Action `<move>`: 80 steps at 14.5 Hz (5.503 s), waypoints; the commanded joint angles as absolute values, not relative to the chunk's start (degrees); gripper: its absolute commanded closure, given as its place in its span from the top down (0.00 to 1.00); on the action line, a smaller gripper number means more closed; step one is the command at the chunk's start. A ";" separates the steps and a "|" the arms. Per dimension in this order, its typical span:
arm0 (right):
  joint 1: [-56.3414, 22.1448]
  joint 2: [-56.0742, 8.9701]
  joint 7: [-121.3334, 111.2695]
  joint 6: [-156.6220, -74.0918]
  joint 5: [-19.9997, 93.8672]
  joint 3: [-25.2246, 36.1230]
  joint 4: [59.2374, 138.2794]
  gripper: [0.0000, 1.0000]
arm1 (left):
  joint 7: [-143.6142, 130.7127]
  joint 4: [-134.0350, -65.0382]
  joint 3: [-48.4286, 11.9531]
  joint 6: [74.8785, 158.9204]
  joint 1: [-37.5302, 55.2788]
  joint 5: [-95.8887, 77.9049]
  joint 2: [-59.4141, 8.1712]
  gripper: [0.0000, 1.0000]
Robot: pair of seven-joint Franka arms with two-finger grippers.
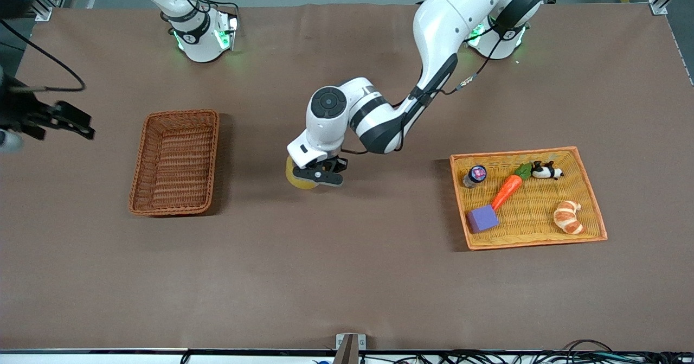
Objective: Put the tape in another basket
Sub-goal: 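Carry the tape toward the right gripper while the right gripper reaches out, then grasp the tape with the right gripper while the left gripper releases it, then lower the tape into the wicker basket and open the right gripper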
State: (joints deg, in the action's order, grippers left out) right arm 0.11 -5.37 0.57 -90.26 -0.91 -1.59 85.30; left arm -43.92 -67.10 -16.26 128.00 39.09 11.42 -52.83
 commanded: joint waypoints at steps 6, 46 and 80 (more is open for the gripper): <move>-0.17 -9.05 1.58 -97.46 0.00 -4.22 88.06 1.00 | -46.41 -60.29 -16.17 132.19 40.96 9.76 -59.85 0.01; -13.89 -34.01 17.75 -147.31 -6.68 -14.94 111.18 0.71 | -13.54 -96.77 -15.21 107.06 0.44 -0.44 -3.87 1.00; -1.14 -5.97 -14.50 -156.62 -9.32 4.92 145.90 0.12 | -11.07 -93.96 -4.13 100.55 4.57 1.76 -0.35 0.99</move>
State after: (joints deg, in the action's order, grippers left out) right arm -1.19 -7.85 -13.62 -155.51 -9.18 4.60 144.03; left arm -9.55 -93.15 -3.41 99.89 4.46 0.54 -1.51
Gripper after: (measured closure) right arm 0.780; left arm 0.009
